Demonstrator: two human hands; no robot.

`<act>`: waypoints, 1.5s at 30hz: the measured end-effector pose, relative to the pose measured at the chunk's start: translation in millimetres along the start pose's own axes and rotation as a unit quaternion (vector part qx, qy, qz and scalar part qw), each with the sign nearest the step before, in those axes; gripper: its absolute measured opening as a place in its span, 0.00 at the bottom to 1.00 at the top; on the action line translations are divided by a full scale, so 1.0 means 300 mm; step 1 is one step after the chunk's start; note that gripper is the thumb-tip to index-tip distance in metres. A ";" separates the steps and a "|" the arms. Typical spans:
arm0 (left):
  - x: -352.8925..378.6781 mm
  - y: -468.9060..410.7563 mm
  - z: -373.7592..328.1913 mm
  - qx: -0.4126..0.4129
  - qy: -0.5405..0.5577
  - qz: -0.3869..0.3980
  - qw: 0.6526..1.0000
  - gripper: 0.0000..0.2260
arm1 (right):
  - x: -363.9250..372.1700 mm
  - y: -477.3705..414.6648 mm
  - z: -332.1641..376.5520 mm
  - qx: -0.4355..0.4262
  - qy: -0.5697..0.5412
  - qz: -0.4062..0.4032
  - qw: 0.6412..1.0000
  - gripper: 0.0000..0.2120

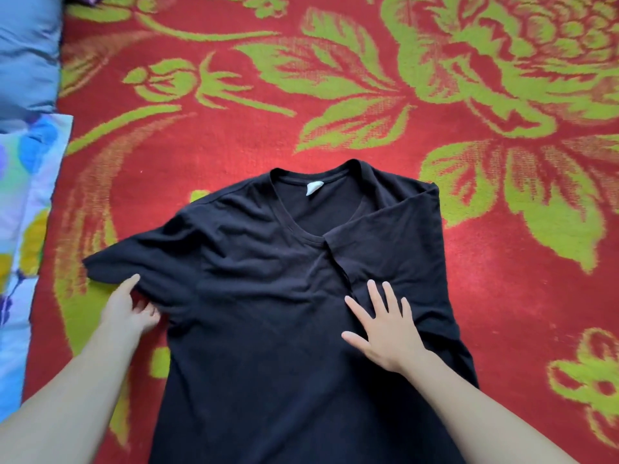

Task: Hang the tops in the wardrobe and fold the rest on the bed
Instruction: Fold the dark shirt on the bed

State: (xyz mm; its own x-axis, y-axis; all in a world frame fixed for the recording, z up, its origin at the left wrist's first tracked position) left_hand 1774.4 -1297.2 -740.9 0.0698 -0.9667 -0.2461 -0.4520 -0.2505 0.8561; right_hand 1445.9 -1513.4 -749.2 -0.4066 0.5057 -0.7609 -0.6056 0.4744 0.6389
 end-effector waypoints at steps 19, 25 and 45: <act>0.160 0.332 0.266 0.700 -0.567 0.043 0.432 0.53 | 0.002 0.004 0.020 0.014 0.009 0.028 0.999 0.47; 0.110 0.245 0.287 0.685 -0.604 0.020 0.406 0.25 | 0.008 0.008 0.009 0.013 0.022 0.033 0.999 0.35; 0.294 0.349 0.105 0.741 -0.500 0.131 0.430 0.17 | -0.361 -0.053 -0.090 -0.006 -0.075 -0.302 0.950 0.24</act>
State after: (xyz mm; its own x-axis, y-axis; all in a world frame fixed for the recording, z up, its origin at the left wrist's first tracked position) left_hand 1705.4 -1407.0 -687.3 -0.2386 -0.2617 -0.9352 -0.4498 0.8833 -0.1324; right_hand 1481.1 -1595.3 -680.0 0.1203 0.2413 -0.9630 -0.7061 0.7027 0.0878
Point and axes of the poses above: each hand's wrist, its own y-axis away from the middle knuckle, its own x-axis out of the palm, z = x × y, the point moved 7 cm from there along -y, towards the middle knuckle, and after that the axes turned 7 degrees about -z, right-handed, at the moved point
